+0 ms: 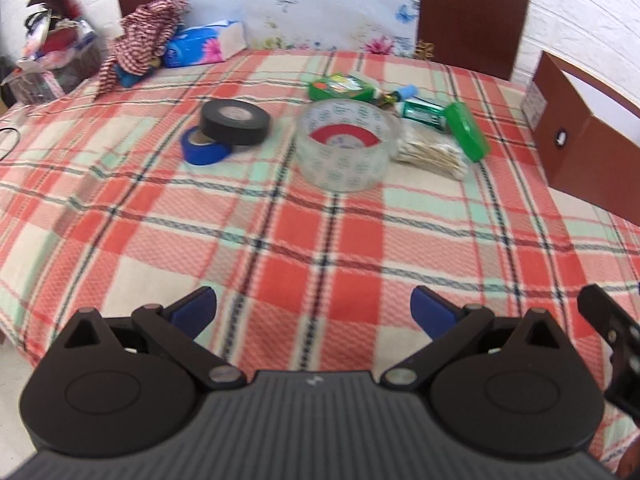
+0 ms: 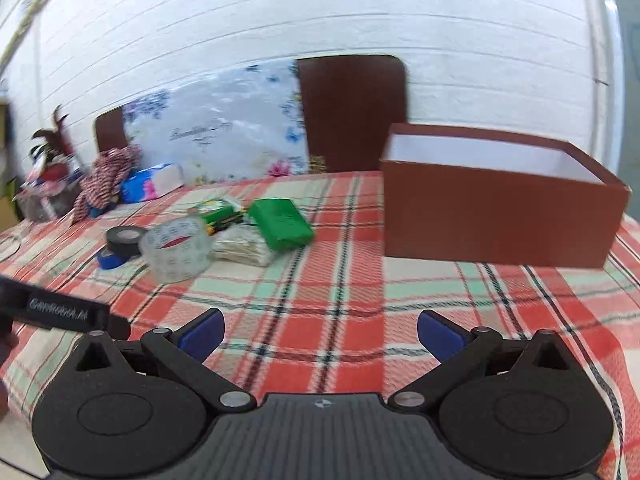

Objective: Organize objects
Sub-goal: 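Move the right gripper toward the black electrical tape roll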

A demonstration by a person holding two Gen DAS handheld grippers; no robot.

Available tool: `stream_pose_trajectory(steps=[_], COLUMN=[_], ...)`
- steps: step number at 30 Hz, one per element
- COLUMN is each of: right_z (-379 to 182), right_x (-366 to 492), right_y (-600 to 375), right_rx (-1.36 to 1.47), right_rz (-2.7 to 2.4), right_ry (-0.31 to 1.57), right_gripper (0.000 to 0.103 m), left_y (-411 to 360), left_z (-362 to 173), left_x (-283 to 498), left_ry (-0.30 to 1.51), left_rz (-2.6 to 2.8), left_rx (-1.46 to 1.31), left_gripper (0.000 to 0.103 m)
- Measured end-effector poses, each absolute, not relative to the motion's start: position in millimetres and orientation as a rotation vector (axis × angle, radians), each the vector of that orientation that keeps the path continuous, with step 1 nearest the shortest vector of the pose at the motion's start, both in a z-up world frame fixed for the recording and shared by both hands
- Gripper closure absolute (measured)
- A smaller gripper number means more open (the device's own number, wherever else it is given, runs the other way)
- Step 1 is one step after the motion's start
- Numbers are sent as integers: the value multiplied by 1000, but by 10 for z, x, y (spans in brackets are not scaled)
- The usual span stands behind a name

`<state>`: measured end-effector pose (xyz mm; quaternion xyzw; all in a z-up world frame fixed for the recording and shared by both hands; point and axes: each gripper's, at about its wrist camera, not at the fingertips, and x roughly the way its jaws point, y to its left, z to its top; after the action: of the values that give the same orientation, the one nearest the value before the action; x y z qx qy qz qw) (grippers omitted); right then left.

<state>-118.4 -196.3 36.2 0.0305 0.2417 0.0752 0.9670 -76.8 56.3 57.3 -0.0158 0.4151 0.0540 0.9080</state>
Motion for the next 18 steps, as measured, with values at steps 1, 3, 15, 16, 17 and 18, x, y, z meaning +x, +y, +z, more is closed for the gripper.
stream_pose_trajectory(steps=[1,3,15,16,17,18], right_z=[360,353,334,334,335,335], right_x=[-1181,-1166,-1150,-1152,-1153,-1149], right_y=[-1943,-1923,-1948,-1956,-1967,-1976], right_rx=[57,59,91,95,100,105], right_rz=[167,184,170,168,167,166], right_ry=[493,509,524,523,523,524], right_gripper=[1,1,1,1,1,1], left_y=[591,626,609,601,597,595], left_z=[564,548,502,502,500,499], left_x=[-762,-760,-800,-802,-804,-805], left_ry=[860,869,871,871,872,872], left_rz=[117,122,129,129,128,128], left_rx=[-33,-34,11,15,17,19], left_gripper=[0,0,0,0,0,0])
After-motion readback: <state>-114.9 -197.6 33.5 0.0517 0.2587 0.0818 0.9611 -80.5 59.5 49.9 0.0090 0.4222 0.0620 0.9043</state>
